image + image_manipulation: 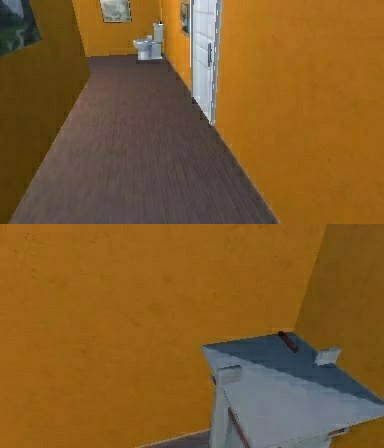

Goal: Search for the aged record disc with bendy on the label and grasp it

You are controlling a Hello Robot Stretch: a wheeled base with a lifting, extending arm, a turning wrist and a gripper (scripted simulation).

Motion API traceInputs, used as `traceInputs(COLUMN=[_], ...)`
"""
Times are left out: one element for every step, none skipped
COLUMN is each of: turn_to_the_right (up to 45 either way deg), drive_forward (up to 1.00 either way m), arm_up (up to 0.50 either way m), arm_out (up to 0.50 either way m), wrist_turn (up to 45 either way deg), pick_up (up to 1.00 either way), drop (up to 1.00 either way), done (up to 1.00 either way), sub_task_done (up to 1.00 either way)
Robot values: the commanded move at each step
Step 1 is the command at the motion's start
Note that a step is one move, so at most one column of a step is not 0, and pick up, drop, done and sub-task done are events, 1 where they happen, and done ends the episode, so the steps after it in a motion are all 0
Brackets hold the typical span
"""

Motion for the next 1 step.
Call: traceInputs(turn_to_the_right=[0.0], drive_forward=[0.25], arm_up=[0.00], arm_out=[0.00], wrist_turn=[0.0], pick_up=[0.00], drop=[0.00], done=[0.00], sub_task_done=[0.00])
